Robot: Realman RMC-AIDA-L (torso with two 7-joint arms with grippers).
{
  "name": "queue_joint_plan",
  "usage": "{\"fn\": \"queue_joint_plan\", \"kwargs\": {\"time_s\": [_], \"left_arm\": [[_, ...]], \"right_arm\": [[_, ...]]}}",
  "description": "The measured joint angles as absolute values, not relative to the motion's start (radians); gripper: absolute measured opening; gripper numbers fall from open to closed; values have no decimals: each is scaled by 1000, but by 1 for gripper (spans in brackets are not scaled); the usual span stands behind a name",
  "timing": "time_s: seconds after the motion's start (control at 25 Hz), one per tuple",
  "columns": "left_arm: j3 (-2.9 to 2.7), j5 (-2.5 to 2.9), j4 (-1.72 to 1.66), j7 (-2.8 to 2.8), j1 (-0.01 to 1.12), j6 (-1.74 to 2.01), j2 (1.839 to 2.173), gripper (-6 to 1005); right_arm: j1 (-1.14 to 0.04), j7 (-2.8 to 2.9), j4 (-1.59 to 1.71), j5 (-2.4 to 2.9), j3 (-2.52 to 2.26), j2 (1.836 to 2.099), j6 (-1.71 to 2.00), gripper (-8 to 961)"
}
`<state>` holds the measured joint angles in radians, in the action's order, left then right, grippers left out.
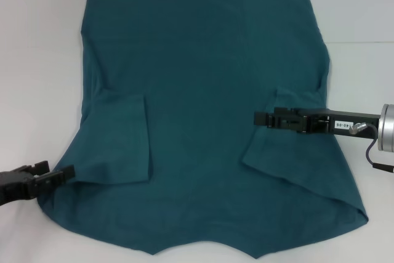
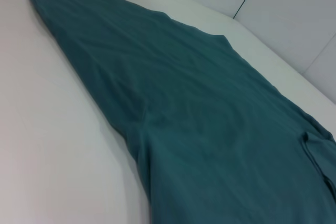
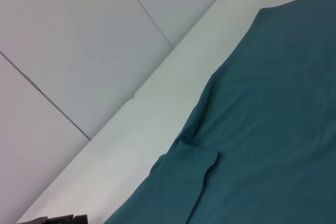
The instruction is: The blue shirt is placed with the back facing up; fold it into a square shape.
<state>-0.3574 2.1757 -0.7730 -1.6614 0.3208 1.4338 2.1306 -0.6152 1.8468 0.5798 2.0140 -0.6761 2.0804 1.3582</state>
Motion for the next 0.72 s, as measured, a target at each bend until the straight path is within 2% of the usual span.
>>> {"fn": "queue_joint_plan", "kwargs": {"time_s": [0.72], "left_arm": [[-404,2218,-765,-1652,322,1475,2137,833]], "right_arm": [[-616,1847,580,2014,-678,2078,1358,931]]}}
